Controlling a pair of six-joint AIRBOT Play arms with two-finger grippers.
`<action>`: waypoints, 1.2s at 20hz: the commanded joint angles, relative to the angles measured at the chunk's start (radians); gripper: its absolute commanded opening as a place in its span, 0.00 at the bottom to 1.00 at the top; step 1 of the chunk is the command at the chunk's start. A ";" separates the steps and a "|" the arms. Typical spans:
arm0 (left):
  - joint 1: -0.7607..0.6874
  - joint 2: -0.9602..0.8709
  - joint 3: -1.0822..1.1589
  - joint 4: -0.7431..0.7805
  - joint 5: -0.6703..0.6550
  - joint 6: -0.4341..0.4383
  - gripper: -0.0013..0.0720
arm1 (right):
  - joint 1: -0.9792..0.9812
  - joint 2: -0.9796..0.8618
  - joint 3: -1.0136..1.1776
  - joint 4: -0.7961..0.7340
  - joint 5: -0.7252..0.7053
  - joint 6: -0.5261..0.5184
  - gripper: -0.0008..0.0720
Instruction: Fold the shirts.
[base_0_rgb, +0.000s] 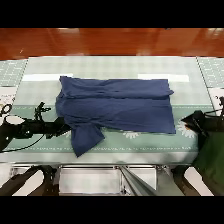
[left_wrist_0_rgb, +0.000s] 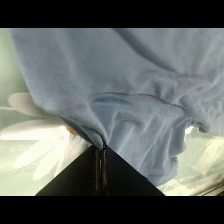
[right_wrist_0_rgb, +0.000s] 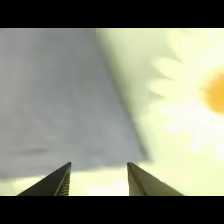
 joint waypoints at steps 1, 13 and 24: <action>-0.002 -0.001 0.006 -0.001 -0.015 0.014 0.04 | -0.035 -0.017 -0.035 -0.154 0.016 0.074 0.58; -0.002 -0.001 0.005 0.003 -0.014 0.025 0.04 | 0.069 -0.323 -0.032 0.101 -0.087 -0.059 0.58; 0.009 -0.001 0.097 0.003 -0.025 0.034 0.04 | 0.156 -0.366 0.012 0.287 -0.093 -0.206 0.06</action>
